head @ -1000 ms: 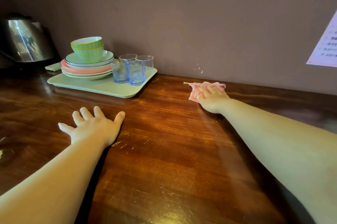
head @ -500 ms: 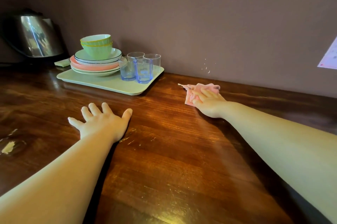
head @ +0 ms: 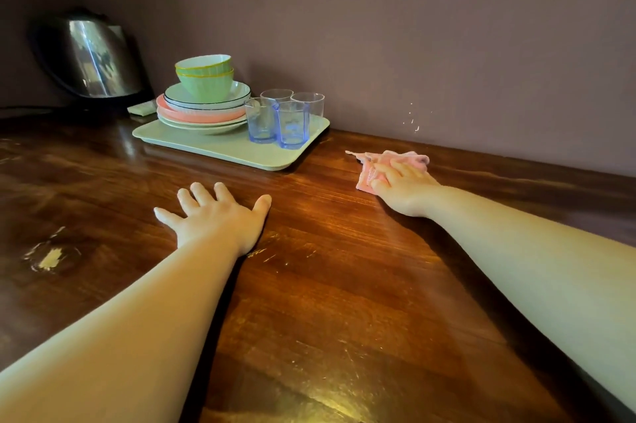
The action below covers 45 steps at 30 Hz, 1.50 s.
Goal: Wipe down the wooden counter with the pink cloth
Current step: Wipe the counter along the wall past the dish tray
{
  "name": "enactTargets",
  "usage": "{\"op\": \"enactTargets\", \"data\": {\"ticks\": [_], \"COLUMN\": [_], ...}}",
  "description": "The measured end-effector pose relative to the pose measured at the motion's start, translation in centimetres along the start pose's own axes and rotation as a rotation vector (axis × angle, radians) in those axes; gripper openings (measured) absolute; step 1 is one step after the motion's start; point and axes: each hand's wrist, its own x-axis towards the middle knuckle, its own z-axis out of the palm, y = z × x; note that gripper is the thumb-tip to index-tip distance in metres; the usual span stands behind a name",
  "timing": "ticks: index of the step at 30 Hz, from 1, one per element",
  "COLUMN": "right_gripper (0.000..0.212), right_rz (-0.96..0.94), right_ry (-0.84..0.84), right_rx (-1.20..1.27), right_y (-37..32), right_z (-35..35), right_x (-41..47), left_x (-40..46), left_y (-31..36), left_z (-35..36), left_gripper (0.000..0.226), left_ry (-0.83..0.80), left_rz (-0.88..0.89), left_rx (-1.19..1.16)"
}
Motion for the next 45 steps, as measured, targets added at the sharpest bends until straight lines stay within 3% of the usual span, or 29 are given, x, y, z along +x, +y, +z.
{"op": "enactTargets", "data": {"ticks": [4,10,22,30,35,45], "right_gripper": [0.055,0.054,0.054,0.056,0.055,0.056], "right_rz": [0.076,-0.087,0.163,0.135,0.118,0.044], "right_ry": [0.003,-0.002,-0.007,-0.029,-0.075,-0.051], "right_rx": [-0.033,-0.002,-0.113,-0.187,-0.074,-0.102], "right_y": [-1.0,-2.0,-6.1,-7.8,-8.1,-9.0], "right_z": [-0.7,0.6,1.1,1.2,-0.1,1.1], "right_x": [0.8,-0.7,-1.0,-0.4,0.4,-0.3], "left_x": [-0.3,-0.2,-0.4,-0.5,-0.5,0.1], "left_y": [-0.1,-0.1,0.0,-0.1,0.1,0.0], "left_z": [0.0,-0.1,-0.4,-0.2,-0.5,0.0], "left_gripper": [0.098,0.097,0.097,0.097,0.096,0.098], "left_ry": [0.013,0.000,-0.006,-0.002,-0.010,-0.013], "left_rz": [0.014,0.011,0.014,0.016,0.022,0.008], "left_rx": [-0.009,-0.001,0.007,0.012,0.008,0.019]}}
